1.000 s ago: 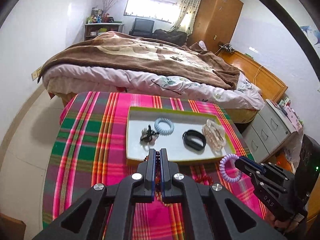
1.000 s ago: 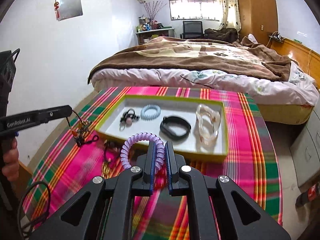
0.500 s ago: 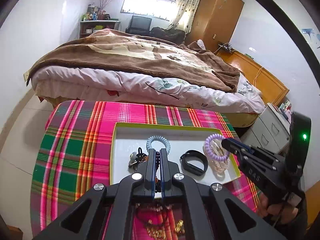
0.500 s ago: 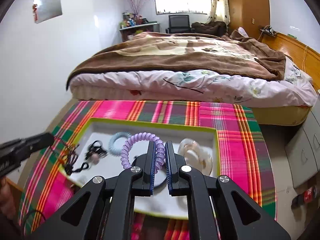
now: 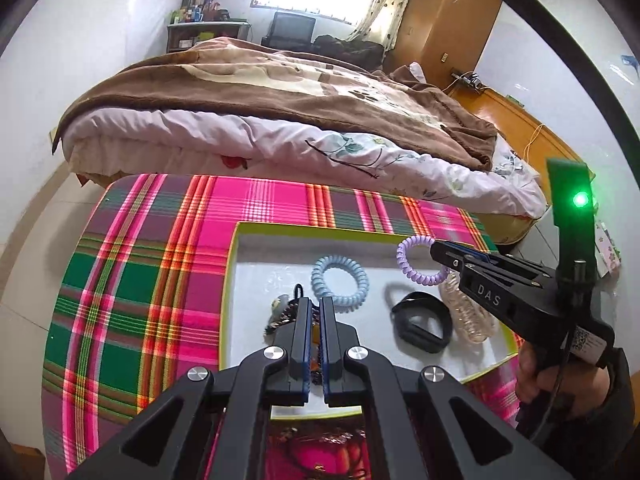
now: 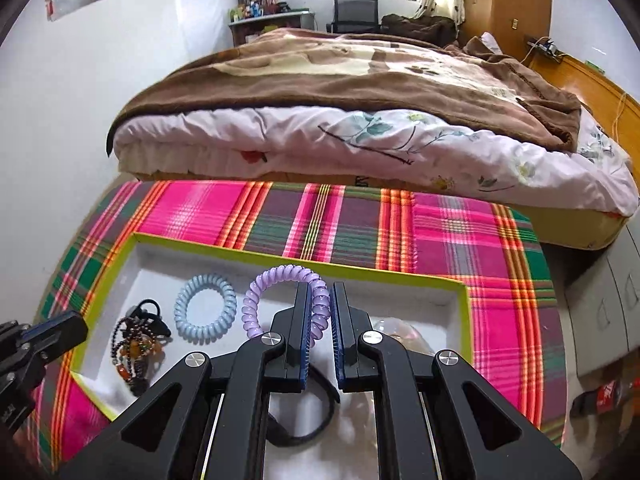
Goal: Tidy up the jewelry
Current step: 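Carry lavender coil into tray with right tool while left tool carries beaded bracelet there, then open both tools to release the bracelet and coil in the tray, then withdraw both tools from the tray toward the remaining jewelry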
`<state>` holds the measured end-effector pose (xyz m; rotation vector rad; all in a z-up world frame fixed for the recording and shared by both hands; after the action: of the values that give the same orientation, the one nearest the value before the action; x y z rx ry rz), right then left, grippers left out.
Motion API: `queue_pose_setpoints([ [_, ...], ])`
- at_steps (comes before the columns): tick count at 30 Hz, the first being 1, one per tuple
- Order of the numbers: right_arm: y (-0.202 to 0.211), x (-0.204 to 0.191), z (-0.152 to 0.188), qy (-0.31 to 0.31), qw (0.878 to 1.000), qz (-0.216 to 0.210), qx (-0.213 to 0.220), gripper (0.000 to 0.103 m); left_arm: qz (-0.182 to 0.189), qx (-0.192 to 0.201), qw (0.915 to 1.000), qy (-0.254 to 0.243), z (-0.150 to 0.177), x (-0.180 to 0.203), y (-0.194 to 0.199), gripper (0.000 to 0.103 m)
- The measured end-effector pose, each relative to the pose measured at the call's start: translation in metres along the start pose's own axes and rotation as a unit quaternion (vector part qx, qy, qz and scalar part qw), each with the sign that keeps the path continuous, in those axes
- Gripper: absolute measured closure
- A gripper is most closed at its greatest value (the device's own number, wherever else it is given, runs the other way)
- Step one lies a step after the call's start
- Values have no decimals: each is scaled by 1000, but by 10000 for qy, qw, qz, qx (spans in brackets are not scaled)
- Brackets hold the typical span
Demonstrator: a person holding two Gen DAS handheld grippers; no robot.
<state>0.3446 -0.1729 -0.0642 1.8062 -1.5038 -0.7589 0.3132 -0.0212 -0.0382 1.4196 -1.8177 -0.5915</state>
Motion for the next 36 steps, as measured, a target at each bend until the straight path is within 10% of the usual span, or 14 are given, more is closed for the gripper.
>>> queue_pose_setpoints([
  [20,-27,-4,9,206,9986,218,-425,93,-119,-350,9991,230,15,-19,-23,99],
  [32,-16,-4,7,180,9991,256,-293,86,-107,-355,9990,259,17,-20,-15,62],
  [36,-4,-7,7,212,9995,174,-160,68,-73,-283,9993,222,17,-17,-5,48],
])
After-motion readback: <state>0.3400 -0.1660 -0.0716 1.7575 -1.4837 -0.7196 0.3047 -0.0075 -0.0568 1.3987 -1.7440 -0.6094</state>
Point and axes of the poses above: each gripper's, at about its wrist camera, not at the fingertips, and y roughly against the way its jaws point, x to its right, z to its underside, the point moved 9 cm from there along -y, roughly the way its jaws point, and after that the axes turned 2 degrees about y, right-handed, at the moved point
